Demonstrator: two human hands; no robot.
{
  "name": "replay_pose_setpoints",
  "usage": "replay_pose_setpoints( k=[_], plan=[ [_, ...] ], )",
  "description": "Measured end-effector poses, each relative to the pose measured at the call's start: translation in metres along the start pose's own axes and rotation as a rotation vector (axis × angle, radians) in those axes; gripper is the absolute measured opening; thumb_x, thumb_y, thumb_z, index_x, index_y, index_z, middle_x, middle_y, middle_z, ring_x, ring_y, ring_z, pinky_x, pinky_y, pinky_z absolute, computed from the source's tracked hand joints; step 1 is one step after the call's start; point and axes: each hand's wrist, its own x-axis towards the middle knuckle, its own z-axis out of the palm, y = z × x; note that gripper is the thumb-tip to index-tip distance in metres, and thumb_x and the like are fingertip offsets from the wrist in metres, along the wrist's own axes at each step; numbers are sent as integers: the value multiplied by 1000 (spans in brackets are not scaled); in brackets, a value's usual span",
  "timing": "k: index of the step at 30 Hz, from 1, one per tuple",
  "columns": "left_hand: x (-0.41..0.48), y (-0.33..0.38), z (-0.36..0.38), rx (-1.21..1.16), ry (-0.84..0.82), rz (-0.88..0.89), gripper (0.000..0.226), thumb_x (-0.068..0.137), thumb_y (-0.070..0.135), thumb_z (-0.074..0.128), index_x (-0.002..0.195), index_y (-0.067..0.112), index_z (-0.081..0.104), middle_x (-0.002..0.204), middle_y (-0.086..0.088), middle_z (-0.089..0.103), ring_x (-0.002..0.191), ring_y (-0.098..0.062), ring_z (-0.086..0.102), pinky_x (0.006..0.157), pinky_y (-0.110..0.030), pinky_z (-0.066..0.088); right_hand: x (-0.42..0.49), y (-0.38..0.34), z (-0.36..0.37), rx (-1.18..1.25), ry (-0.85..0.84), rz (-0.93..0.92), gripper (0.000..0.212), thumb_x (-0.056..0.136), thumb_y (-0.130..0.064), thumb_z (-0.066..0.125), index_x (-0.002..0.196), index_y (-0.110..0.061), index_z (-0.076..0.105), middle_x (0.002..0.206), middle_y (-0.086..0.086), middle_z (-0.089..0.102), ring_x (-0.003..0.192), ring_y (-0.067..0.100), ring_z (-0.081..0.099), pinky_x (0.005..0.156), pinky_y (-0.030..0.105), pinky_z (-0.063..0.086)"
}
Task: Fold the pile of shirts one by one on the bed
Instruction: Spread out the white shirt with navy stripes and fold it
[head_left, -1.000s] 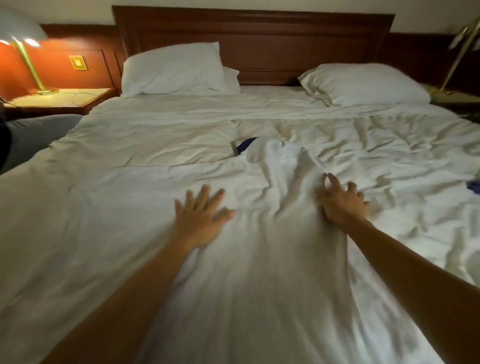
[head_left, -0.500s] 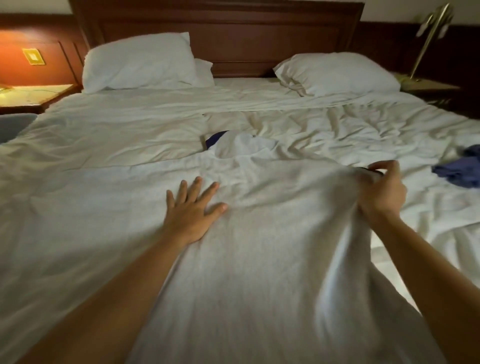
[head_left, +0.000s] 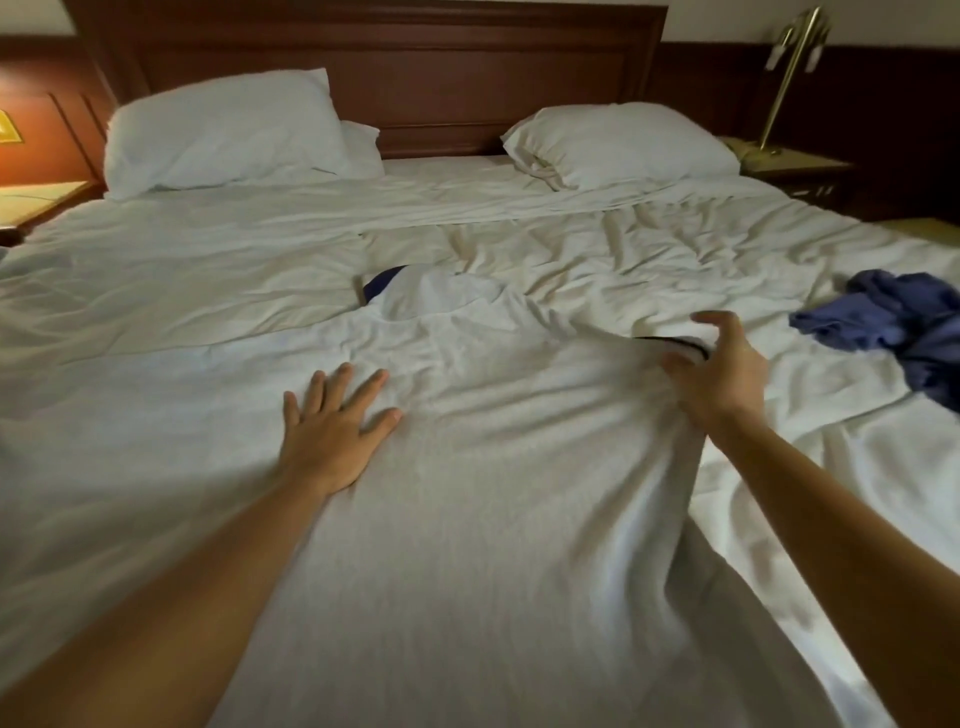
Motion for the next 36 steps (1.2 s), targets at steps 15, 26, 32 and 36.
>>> replay_pose_setpoints(
  k=[15,26,32,36],
  plan=[
    [-86,17,-15,-36,-103,-131,64,96,69,7,155,47,-4,167,3,-13,154,-25,-10,123,-47,-5,-94,-13,-36,980,-729,685,40,92,-39,62,120,-11,67,112,11,73,98,25,72,73,33,60],
    [-129,27,-22,-15,-85,-135,61,98,66,14,156,48,5,168,3,-6,154,-24,-5,123,-45,-2,-77,5,-90,478,38,466,41,79,-19,79,108,-25,52,81,0,60,59,10,59,48,22,47],
    [-127,25,-15,1,-37,-135,61,97,69,15,155,49,11,167,2,1,153,-25,0,123,-46,1,-105,4,-109,74,-638,447,102,68,-77,69,149,-33,24,133,5,58,111,29,62,91,46,53],
    [-126,24,-15,5,-42,-141,61,97,69,14,155,49,13,167,2,3,153,-25,1,123,-46,1,-145,5,-115,172,-806,222,90,70,-52,84,142,-47,29,108,-26,61,105,6,61,81,29,54]
  ],
)
